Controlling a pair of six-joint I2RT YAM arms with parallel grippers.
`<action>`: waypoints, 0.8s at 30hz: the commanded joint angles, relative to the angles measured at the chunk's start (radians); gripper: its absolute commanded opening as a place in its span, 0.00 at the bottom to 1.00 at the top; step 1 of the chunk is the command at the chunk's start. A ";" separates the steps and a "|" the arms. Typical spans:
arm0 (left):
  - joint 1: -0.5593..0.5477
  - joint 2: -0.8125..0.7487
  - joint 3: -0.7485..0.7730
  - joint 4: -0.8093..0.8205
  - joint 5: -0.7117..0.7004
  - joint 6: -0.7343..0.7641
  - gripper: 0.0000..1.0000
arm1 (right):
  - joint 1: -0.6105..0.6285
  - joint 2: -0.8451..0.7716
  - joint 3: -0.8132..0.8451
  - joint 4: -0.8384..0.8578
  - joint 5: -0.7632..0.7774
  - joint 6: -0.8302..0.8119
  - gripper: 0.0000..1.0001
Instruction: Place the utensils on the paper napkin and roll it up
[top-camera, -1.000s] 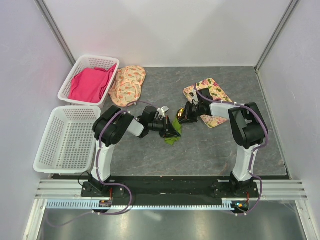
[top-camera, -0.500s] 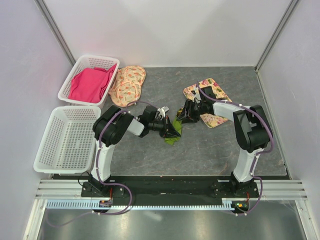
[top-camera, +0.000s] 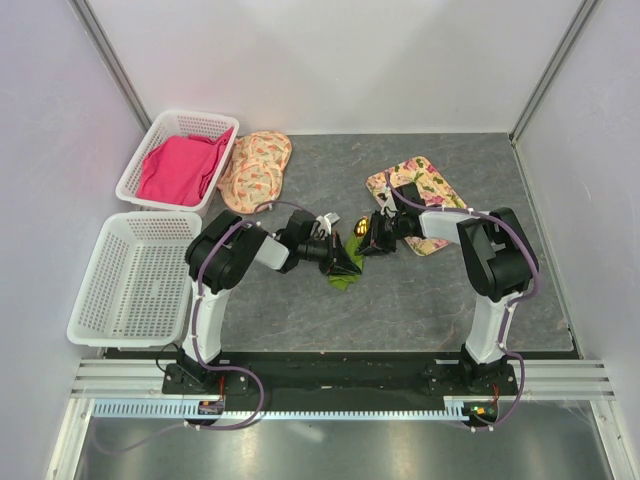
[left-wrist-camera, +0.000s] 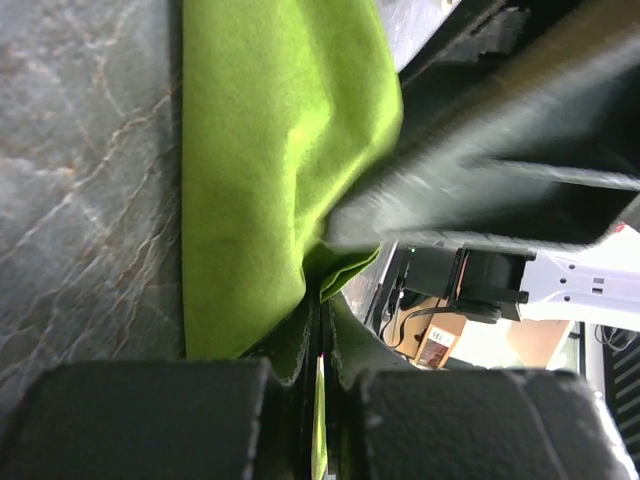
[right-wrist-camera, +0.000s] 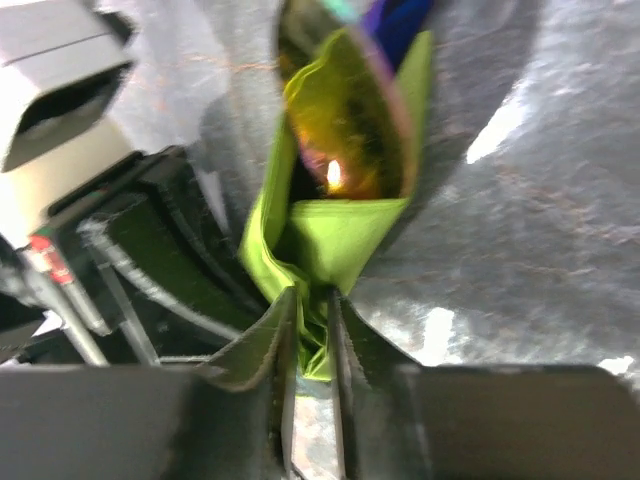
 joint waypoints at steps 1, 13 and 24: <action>0.002 -0.027 0.001 -0.092 -0.029 0.117 0.08 | 0.001 0.037 -0.004 0.013 0.053 -0.027 0.12; 0.022 -0.277 -0.026 -0.161 0.089 0.126 0.49 | 0.001 0.054 -0.009 0.007 0.087 -0.058 0.00; 0.065 -0.275 -0.101 -0.176 0.079 0.146 0.40 | 0.001 0.055 -0.018 0.012 0.076 -0.058 0.00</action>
